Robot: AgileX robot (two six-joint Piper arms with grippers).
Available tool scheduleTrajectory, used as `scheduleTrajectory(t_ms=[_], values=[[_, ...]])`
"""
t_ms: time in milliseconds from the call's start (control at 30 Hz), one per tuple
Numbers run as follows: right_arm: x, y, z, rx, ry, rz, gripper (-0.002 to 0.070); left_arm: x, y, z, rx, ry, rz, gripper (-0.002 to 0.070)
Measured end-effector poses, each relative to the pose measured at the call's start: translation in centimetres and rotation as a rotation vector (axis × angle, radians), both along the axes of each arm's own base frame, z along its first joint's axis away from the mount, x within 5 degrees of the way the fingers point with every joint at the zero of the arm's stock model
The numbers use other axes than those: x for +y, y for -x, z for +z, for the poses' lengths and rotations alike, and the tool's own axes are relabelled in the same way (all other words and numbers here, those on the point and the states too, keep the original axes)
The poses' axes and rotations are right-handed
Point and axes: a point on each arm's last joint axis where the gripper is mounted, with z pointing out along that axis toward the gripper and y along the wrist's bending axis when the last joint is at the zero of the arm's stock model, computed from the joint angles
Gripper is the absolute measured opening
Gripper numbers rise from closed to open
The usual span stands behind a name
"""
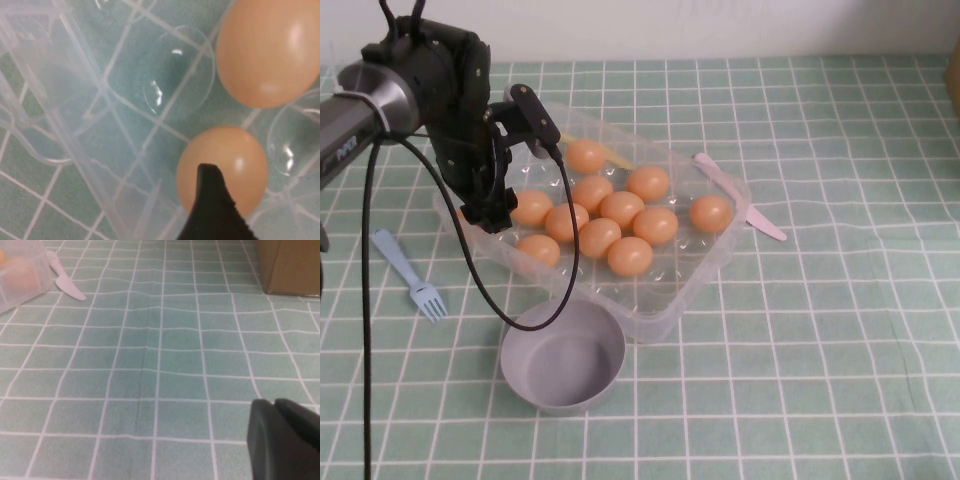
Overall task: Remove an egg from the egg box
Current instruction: Pick up the egg from the plastic box
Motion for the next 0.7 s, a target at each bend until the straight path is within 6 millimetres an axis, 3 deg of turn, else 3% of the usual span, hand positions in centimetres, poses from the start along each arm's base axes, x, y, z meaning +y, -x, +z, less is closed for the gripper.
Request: scheduleTrajectory(t_ms=[700], values=[[0.0,0.0,0.0,0.0,0.0,0.0,-0.0017,0.0,-1.1,-2.0,-0.038,-0.017,0.042,0.0399]])
